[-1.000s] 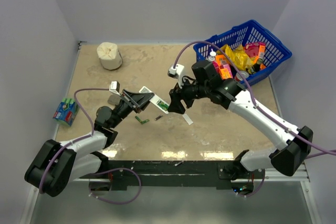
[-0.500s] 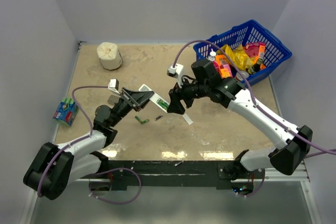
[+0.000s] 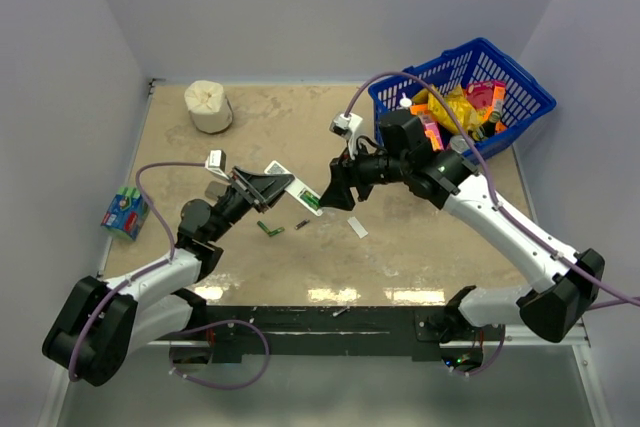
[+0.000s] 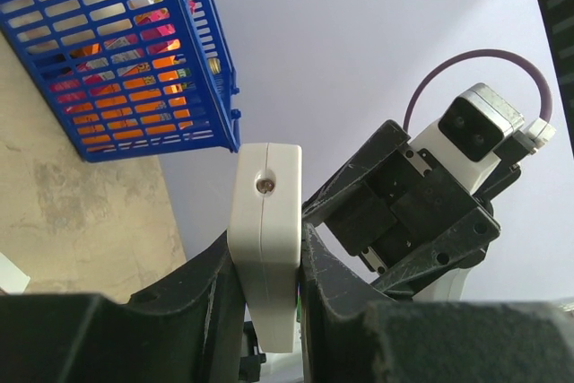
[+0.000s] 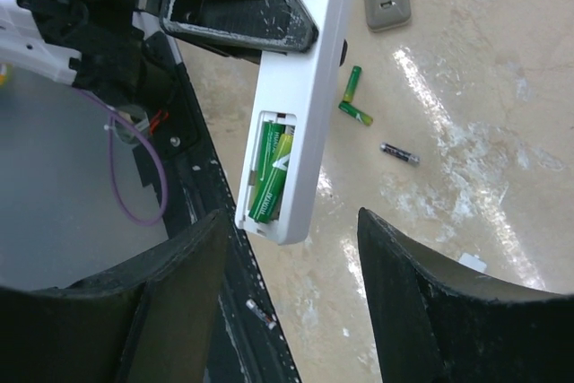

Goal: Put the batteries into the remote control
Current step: Load the battery into the remote control.

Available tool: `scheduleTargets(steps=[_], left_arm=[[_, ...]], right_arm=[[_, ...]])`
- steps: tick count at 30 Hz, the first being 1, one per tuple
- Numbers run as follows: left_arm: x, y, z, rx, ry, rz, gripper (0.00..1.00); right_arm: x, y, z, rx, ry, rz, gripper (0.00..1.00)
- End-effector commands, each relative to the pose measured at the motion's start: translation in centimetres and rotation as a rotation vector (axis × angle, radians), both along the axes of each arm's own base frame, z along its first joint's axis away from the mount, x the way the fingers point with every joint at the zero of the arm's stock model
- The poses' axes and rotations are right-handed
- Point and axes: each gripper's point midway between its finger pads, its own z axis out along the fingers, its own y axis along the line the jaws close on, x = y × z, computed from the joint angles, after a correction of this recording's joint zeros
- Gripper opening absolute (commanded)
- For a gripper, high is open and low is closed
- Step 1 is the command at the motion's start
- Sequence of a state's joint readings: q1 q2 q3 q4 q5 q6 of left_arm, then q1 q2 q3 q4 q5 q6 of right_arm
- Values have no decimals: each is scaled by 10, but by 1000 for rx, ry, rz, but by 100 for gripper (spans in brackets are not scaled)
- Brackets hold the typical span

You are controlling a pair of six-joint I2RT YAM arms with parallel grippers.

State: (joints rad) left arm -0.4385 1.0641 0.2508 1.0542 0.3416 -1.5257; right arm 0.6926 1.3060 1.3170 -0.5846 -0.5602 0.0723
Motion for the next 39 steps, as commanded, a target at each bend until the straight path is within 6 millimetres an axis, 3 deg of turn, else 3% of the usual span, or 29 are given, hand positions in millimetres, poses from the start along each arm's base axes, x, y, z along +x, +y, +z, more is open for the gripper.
scheduleTargets(steps=[1,9,24,30,39], left_arm=[[-2,1,32,-26,-107,2,0],[-1,0,35,-34,-113,-4,0],[0,-2,42,-41,-139,-12,0],[0,-1,46,-43,-156,-7,0],[1,2,41,-43,-140,10,0]], right_arm=[[-5,7,16,97,17,1,62],[-3,7,3,78,34,-1,60],[-4,13,-4,96,70,35,37],[-11,16,-2,111,92,77,39],[-14,13,11,123,70,87,65]])
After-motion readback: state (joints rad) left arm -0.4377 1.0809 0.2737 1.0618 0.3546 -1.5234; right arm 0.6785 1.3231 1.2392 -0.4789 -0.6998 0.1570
